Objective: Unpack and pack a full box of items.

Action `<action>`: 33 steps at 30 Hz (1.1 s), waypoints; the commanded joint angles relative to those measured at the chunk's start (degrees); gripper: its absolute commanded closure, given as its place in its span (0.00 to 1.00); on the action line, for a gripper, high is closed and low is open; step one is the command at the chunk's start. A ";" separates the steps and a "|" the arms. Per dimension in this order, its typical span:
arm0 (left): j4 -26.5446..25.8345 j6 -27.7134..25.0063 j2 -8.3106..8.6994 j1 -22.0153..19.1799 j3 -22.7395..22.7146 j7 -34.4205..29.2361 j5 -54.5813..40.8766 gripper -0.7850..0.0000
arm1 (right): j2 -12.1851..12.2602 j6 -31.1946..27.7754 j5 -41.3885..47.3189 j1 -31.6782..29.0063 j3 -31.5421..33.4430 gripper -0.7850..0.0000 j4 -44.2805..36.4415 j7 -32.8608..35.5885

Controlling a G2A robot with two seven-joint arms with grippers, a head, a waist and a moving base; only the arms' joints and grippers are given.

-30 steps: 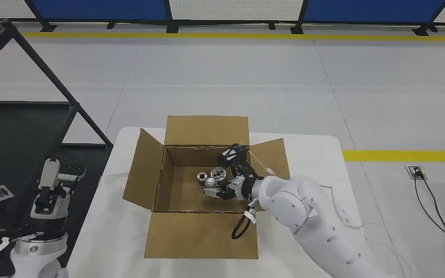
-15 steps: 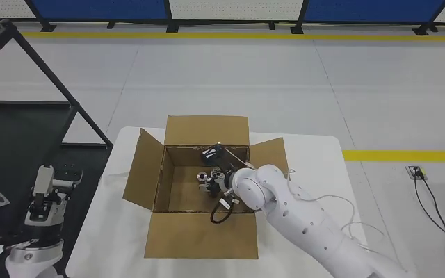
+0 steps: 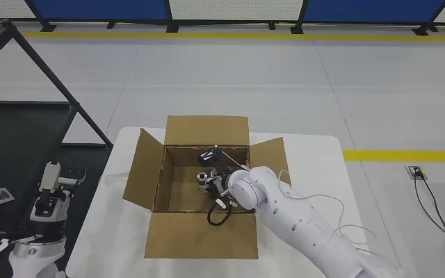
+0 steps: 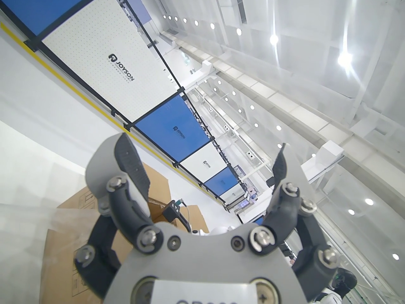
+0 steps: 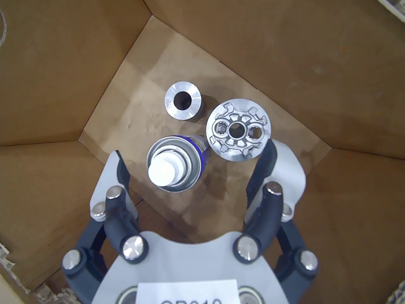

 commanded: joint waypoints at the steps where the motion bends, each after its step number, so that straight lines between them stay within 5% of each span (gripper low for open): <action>1: -0.04 0.01 -0.01 0.09 -0.05 0.03 0.03 0.00 | -0.11 -0.28 -0.25 -0.21 0.22 0.33 0.07 0.04; 3: -0.14 0.21 -0.03 0.19 -0.11 0.21 0.12 0.00 | -0.21 -0.46 -0.45 -0.40 0.47 0.51 0.17 0.44; 7: -0.50 0.34 -0.06 0.43 -0.08 0.30 0.45 0.00 | -0.42 -0.85 -0.80 -0.79 0.99 0.66 0.37 0.82; 16: -0.78 0.68 -0.11 0.33 0.18 0.44 0.93 0.00 | -0.55 -1.21 -2.34 -1.56 2.76 0.82 -0.11 0.68; 18: -0.79 0.77 -0.12 0.22 0.25 0.47 1.01 0.00 | -0.42 -1.25 -2.78 -1.82 3.46 1.00 -0.83 0.68; 25: -0.64 1.23 -0.11 -0.46 0.77 0.14 1.35 0.00 | 1.08 -2.01 -5.11 -4.00 7.46 1.00 -7.55 2.09; 33: -0.17 1.97 -0.05 -1.70 1.77 -0.52 1.83 0.00 | 4.65 -2.88 -8.88 -11.40 16.99 1.00 -25.13 5.65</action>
